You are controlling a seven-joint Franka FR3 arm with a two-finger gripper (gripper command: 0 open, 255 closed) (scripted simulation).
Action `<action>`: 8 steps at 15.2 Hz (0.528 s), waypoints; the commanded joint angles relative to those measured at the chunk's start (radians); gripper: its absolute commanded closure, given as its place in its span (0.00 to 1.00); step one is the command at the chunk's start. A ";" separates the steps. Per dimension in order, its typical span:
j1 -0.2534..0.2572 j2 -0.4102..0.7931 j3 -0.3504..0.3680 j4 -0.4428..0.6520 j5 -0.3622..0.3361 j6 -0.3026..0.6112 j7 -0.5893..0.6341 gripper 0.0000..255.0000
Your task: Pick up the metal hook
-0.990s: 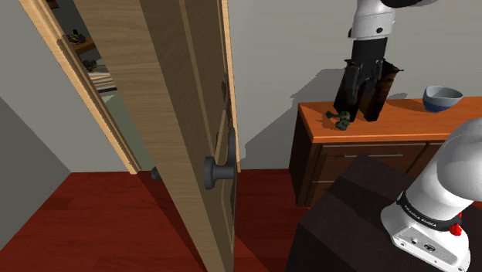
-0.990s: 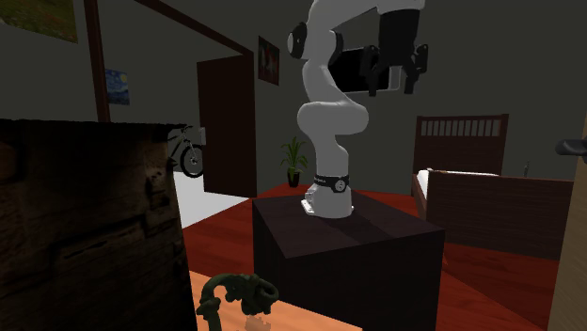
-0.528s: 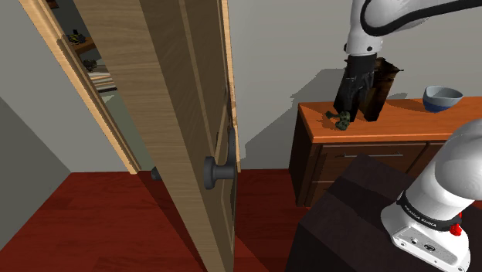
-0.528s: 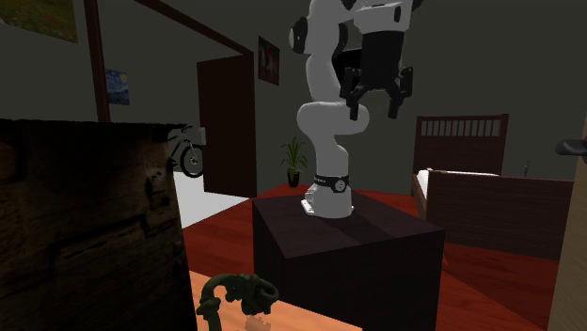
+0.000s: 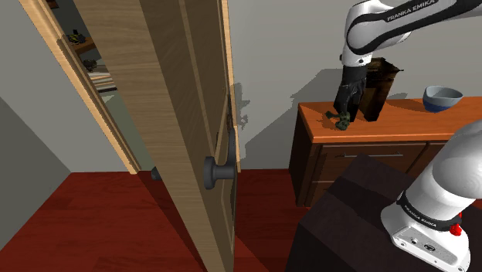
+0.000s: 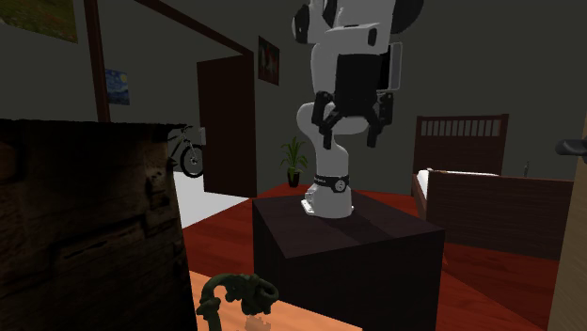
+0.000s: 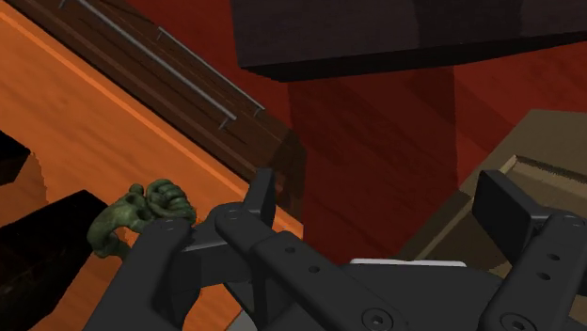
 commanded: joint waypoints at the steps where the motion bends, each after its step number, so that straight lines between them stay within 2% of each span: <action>1: -0.009 0.069 -0.027 0.014 -0.014 0.063 -0.032 0.00; 8: -0.038 0.312 -0.106 0.111 -0.019 0.233 -0.151 0.00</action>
